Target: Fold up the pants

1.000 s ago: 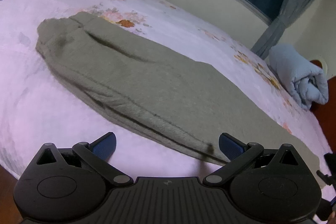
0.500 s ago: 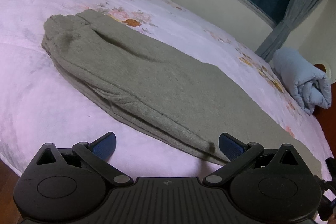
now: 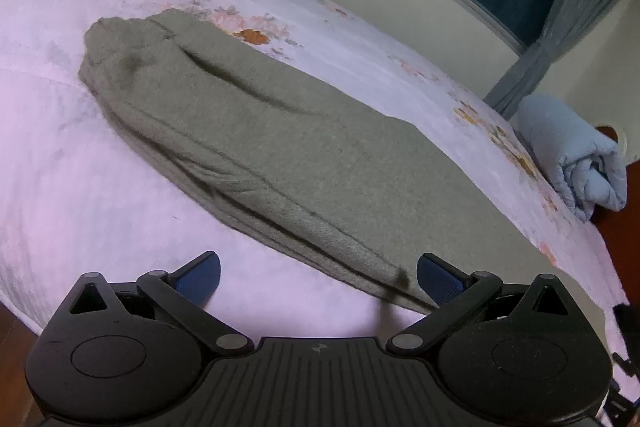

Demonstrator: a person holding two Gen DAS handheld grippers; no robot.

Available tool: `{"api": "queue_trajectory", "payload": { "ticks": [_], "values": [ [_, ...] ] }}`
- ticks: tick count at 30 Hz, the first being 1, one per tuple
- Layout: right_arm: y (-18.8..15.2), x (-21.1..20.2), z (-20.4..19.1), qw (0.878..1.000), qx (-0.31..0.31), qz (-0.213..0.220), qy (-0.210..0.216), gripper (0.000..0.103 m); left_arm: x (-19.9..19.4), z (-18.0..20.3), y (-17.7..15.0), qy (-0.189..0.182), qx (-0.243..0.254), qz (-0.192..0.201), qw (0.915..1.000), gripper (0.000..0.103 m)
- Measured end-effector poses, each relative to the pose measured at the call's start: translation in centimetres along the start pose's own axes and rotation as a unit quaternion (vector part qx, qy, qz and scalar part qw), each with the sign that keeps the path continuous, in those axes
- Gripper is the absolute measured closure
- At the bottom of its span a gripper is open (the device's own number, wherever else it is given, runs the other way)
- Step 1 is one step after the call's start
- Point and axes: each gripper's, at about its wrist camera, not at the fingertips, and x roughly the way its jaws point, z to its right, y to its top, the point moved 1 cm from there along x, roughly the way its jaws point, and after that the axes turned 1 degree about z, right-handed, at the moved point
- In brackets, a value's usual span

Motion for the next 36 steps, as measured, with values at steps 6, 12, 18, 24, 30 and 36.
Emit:
{"api": "queue_trajectory", "payload": {
  "ticks": [6, 12, 18, 24, 30, 36],
  "values": [
    [2.9, 0.1, 1.4, 0.999, 0.036, 0.034, 0.000, 0.085, 0.2, 1.0, 0.0, 0.004, 0.029, -0.006, 0.9995, 0.000],
    [4.5, 1.5, 2.0, 0.999, 0.026, 0.033, -0.022, 0.103, 0.4, 0.8, 0.1, 0.011, 0.022, -0.011, 0.9996, 0.000],
    [4.8, 1.2, 2.2, 0.998, 0.004, 0.042, -0.046, 0.102, 0.7, 1.4, 0.0, 0.015, 0.024, -0.012, 0.9995, 0.000],
    [-0.8, 0.1, -1.3, 0.999, -0.016, -0.030, 0.037, 0.084, 0.1, 2.1, -0.1, 0.020, 0.046, 0.004, 0.9987, 0.000],
    [-10.7, 6.2, -5.2, 0.981, -0.012, -0.178, 0.071, 0.084, -1.4, 1.3, 0.0, 0.020, 0.038, 0.004, 0.9991, 0.000],
    [-14.3, 9.7, -5.7, 0.975, 0.007, -0.216, 0.054, 0.084, -2.9, -1.3, -0.5, 0.014, -0.003, 0.003, 0.9999, 0.000]
  ]
}}
